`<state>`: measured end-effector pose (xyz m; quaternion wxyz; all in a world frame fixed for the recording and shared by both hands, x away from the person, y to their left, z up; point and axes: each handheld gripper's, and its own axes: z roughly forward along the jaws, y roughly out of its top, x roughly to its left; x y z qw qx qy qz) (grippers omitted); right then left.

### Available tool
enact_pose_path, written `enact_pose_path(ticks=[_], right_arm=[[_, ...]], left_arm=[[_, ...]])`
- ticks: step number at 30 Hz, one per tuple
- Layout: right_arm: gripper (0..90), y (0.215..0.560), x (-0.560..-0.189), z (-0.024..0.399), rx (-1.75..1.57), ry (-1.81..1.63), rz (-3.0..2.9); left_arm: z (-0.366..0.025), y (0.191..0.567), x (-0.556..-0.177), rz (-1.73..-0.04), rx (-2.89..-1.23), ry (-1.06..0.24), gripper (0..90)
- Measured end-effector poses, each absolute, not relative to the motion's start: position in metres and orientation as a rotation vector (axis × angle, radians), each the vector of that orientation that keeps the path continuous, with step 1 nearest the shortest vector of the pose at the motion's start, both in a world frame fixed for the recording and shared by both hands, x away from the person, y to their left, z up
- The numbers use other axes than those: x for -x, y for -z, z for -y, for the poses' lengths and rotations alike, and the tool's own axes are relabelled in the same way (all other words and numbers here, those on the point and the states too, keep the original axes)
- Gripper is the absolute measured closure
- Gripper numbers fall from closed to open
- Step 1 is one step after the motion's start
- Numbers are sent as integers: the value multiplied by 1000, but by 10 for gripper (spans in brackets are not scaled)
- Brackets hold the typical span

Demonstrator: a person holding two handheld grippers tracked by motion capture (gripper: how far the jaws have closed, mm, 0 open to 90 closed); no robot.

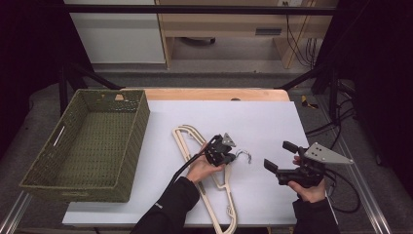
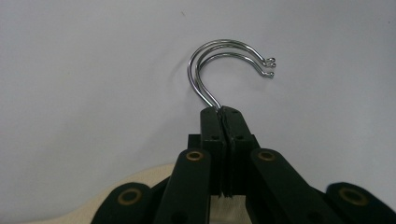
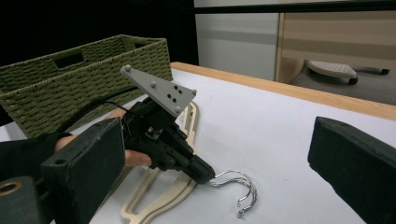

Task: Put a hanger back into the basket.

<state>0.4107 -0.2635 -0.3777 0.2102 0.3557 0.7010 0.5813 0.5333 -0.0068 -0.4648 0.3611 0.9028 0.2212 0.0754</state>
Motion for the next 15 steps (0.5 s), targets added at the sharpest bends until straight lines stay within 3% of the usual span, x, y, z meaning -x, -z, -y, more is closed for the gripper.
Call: enact_pose_path(ticks=[15], right_arm=[[94, 394, -418, 231, -1020, -1630, -2099]], left_arm=[[-18, 429, -504, -491, -2232, -286, 888]])
